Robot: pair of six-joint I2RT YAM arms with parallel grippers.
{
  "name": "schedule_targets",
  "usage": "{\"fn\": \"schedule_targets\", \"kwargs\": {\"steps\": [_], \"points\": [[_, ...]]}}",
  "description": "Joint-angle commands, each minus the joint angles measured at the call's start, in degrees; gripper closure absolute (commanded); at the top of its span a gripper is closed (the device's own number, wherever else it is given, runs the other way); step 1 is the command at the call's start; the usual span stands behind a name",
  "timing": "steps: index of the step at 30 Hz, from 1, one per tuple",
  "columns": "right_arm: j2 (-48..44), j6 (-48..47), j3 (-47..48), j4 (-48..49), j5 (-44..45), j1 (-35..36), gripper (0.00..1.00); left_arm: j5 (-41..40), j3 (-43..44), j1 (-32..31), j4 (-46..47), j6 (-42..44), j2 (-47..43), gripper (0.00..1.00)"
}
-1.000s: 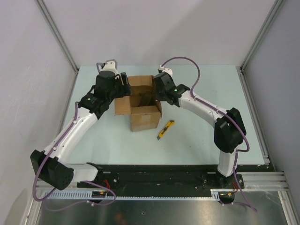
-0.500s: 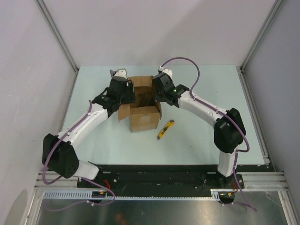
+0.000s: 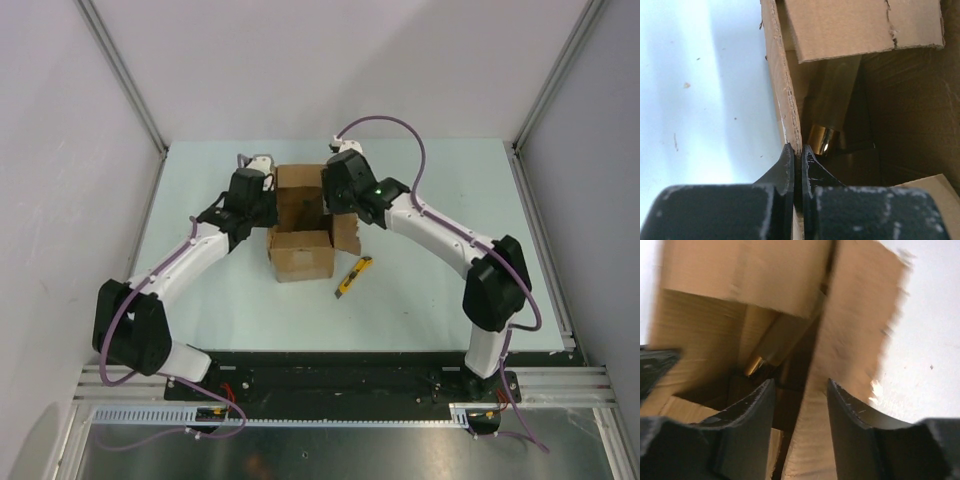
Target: Unpack the express box
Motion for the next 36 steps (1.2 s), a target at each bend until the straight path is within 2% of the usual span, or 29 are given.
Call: {"fn": "schedule_targets", "kwargs": {"steps": [1, 4, 6, 8, 9, 12, 17, 26, 30, 36], "points": [[-9.65, -10.74, 2.82, 6.40, -5.18, 0.37, 0.43, 15.42, -1.04, -0.40, 5.07, 10.36, -4.73, 1.00], [-14.75, -16.88, 0.89, 11.23, -10.70, 0.02, 0.39, 17.19, -0.60, 0.04, 5.25, 13.18, -5.79, 1.00], [-16.52, -19.88, 0.27, 13.78, -18.26, -0.25, 0.43, 18.33, -0.34, 0.57, 5.17, 13.36, -5.79, 1.00], [-15.91, -24.80, 0.53, 12.93, -26.57, -0.25, 0.51, 19.91, -0.07, 1.00, 5.17, 13.71, -5.53, 1.00], [-14.43, -26.30, 1.32, 11.61, -28.46, 0.10, 0.57, 20.61, -0.16, 1.01, 5.17, 13.80, -5.61, 1.00], [-11.52, -29.47, 2.55, 6.68, -30.58, 0.72, 0.66, 21.85, -0.25, 1.27, 5.25, 14.59, -5.35, 1.00], [-11.78, -29.48, -6.39, 11.23, -30.58, 0.89, 0.69, 21.94, -0.69, 1.97, 5.17, 14.24, -5.09, 1.00], [-6.16, -28.60, -7.82, 14.58, -26.81, 1.25, 0.72, 21.94, -0.78, 2.50, 5.34, 13.89, -4.12, 1.00], [-4.48, -27.90, -7.73, 16.25, -21.37, 1.42, 0.71, 22.73, -0.69, 2.85, 5.34, 14.07, -3.77, 1.00], [-2.37, -28.77, -7.20, 19.06, -8.37, 1.42, 0.67, 24.05, -0.51, 3.20, 5.34, 14.33, -3.16, 0.98]]}}
